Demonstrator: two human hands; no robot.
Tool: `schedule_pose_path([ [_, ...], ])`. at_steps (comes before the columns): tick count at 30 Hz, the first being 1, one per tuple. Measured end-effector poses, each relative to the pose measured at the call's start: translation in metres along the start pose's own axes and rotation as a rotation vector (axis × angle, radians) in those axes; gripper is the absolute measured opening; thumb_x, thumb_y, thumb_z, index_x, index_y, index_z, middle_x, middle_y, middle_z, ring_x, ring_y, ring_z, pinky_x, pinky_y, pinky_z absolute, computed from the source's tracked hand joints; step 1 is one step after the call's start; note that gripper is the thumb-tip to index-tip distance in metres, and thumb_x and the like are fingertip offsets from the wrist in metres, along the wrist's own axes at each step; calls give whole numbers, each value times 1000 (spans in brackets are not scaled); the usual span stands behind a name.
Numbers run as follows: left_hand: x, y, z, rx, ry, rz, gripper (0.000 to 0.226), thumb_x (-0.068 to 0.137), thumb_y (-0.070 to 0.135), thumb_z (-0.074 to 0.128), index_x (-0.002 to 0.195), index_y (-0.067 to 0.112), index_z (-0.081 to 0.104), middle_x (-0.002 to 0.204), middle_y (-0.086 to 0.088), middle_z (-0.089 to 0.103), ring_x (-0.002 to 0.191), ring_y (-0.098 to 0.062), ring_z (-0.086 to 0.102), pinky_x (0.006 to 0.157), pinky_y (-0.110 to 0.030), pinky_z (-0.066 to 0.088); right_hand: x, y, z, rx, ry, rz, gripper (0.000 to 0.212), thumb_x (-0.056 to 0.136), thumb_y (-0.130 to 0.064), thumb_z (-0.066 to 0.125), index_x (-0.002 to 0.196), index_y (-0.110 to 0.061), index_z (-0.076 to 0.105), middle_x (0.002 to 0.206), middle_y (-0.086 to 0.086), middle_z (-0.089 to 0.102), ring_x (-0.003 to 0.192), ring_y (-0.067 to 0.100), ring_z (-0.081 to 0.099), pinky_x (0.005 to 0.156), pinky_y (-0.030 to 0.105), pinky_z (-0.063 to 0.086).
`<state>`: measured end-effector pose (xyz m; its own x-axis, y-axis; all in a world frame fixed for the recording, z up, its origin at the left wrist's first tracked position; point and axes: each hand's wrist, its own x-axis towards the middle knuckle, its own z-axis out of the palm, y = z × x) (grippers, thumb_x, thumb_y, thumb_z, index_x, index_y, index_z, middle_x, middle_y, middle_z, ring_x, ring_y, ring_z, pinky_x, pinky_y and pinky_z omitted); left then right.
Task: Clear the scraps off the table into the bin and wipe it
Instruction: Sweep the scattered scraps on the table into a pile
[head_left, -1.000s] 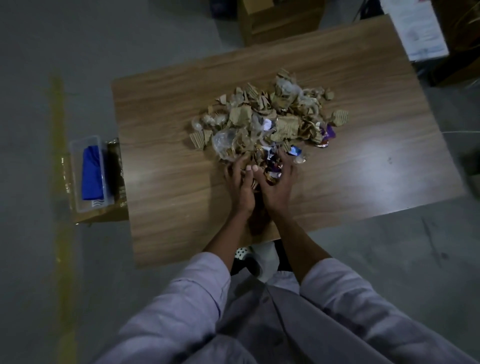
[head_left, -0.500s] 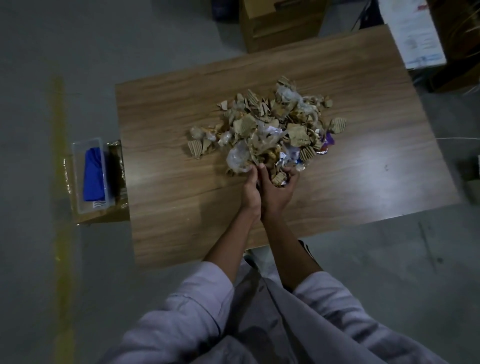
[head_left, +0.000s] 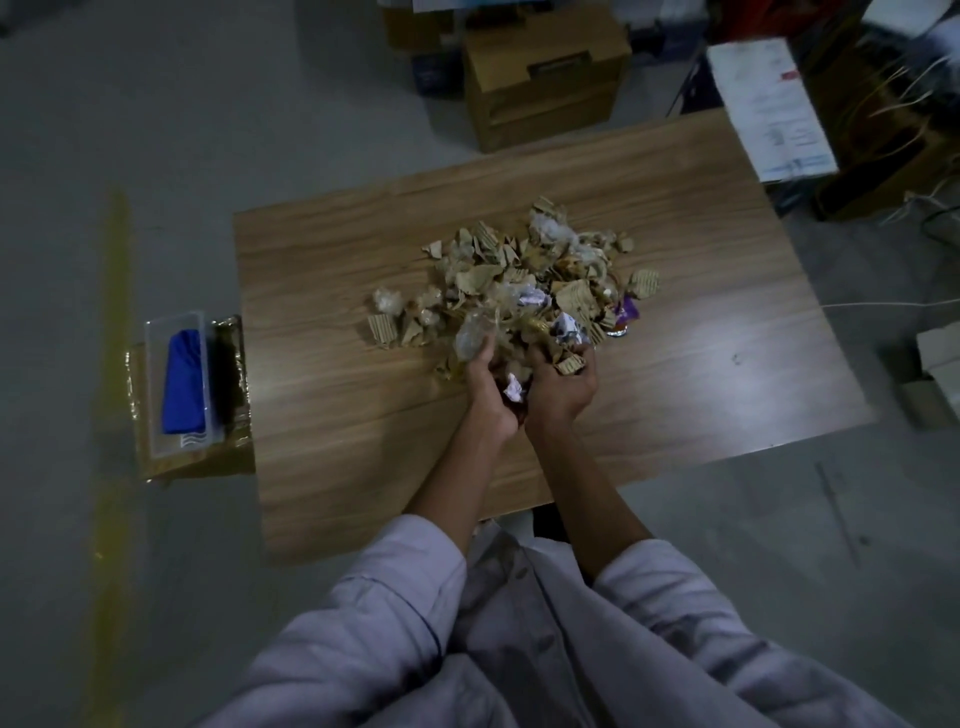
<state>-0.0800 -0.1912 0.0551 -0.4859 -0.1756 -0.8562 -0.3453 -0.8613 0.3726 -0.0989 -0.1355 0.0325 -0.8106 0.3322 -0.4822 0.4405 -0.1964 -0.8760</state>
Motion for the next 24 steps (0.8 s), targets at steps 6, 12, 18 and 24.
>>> schedule_pose_path([
  [6,-4,14,22,286,-24,-75,39,101,41,48,85,12,69,61,-2,71,59,-17,69,56,-23,52,-21,-19,-7,55,-173,71,55,78,14,75,125,-12,64,111,18,73,101,33,73,88,45,61],
  [12,3,39,35,339,68,-64,45,102,43,49,72,13,64,54,-1,64,42,-16,58,40,-16,41,-10,-53,-17,56,-289,220,22,81,10,74,94,-8,73,87,12,76,75,25,74,64,37,62],
  [18,11,55,37,222,260,56,39,106,20,35,69,17,47,63,-1,49,54,-16,43,51,-26,38,22,-74,-50,97,-383,469,15,90,-12,72,79,-7,79,74,9,70,47,16,63,37,21,46],
  [24,16,56,32,266,285,100,38,104,17,34,67,18,42,54,2,36,40,-12,29,40,-21,26,54,-82,-86,-54,-343,416,55,87,-27,75,134,-6,58,104,9,69,77,20,70,62,30,61],
])
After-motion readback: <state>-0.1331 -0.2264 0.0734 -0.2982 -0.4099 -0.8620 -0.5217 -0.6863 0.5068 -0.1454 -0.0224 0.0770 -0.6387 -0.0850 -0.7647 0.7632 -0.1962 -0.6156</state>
